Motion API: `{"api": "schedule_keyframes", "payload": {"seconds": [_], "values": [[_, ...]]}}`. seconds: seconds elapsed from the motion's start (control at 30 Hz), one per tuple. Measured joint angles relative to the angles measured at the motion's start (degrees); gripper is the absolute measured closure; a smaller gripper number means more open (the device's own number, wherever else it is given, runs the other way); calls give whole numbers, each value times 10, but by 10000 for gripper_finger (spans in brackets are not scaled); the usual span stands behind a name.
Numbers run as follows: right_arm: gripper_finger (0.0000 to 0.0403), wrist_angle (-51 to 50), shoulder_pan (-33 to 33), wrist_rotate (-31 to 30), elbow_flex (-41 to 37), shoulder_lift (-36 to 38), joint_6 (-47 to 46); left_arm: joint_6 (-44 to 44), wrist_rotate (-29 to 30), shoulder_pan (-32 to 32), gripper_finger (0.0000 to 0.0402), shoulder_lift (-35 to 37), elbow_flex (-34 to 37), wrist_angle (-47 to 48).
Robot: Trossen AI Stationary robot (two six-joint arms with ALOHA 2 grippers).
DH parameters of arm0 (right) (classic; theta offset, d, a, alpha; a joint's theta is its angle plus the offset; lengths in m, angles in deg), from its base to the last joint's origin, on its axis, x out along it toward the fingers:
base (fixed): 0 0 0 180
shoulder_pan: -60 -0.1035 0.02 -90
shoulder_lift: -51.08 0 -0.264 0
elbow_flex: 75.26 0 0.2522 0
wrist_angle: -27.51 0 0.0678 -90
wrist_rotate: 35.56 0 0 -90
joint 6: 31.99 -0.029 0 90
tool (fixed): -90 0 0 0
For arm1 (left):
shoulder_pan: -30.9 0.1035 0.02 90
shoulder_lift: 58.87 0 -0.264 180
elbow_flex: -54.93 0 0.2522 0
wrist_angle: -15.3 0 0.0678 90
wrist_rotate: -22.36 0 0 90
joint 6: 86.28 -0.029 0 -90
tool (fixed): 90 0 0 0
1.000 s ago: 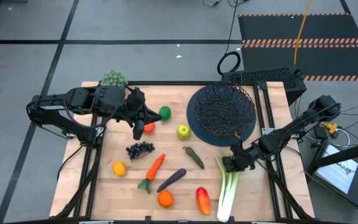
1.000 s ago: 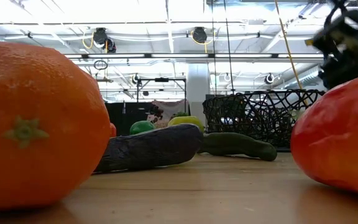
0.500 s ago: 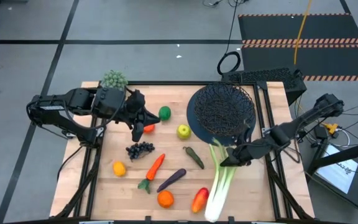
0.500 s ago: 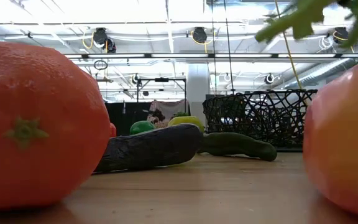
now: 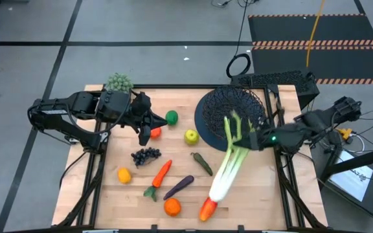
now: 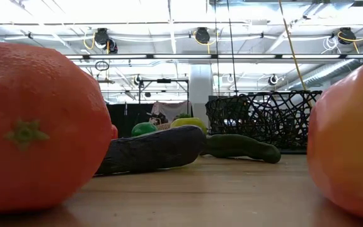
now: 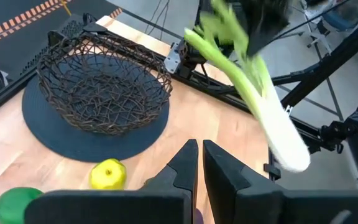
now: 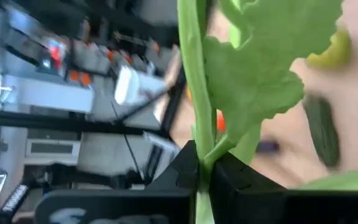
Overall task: Build produce basket
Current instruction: Put the green celery into the black woven basket
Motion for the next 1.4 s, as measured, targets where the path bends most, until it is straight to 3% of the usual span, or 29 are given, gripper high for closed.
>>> {"api": "schedule_keyframes", "payload": {"seconds": [0.17, 0.67, 0.9, 1.1, 1.4], "values": [[394, 1, 13, -61, 65, -10, 133, 9, 0, 0, 376, 0, 0, -1], [394, 28, 38, -162, 258, -58, 493, 5, 1, 2, 376, 0, 0, -5], [394, 26, 38, -162, 340, -101, 655, 9, 1, 4, 376, 4, 1, -6], [394, 19, 38, -162, 372, -123, 727, 12, 1, 4, 376, 10, 1, -8], [394, 0, 38, -161, 372, -125, 731, 13, 1, 4, 376, 11, 1, -8]]}}
